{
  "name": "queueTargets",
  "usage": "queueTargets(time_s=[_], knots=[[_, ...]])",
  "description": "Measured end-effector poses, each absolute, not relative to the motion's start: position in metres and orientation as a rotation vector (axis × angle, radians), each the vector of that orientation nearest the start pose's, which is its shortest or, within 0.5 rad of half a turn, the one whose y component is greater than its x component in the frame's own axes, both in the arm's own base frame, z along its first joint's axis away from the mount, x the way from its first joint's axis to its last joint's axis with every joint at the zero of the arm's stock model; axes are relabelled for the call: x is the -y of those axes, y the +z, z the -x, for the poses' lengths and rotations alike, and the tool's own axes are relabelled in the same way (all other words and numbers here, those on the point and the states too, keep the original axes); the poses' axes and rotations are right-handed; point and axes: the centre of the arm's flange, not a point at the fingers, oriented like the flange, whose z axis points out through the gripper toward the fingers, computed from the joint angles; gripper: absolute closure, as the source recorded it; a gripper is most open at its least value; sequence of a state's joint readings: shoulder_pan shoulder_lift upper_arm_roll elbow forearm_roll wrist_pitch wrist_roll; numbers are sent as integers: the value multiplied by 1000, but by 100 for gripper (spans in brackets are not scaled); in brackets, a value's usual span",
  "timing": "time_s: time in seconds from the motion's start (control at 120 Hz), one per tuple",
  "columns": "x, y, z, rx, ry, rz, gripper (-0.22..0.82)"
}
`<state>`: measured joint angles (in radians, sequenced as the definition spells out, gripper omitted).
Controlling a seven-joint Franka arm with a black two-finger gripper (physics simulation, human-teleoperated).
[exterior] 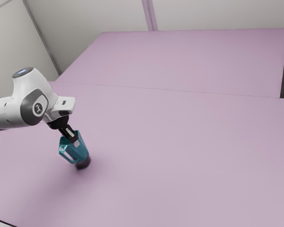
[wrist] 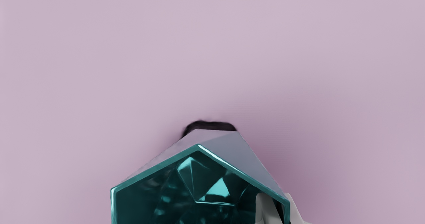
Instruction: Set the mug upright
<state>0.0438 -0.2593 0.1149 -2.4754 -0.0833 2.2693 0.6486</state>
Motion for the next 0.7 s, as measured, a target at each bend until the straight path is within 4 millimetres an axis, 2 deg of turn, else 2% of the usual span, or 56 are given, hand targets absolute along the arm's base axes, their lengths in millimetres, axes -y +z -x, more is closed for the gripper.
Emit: queueTargets(time_s=[0.2,0.358,0.433,0.542,0.7], knots=[[-49,385,-457,-673,-171,3072,79],[-24,385,-462,-668,-211,3061,79],[-21,387,-457,-637,-225,3067,79],[-18,386,-436,-584,-226,3084,79],[-17,384,-432,-515,-223,3100,79]])
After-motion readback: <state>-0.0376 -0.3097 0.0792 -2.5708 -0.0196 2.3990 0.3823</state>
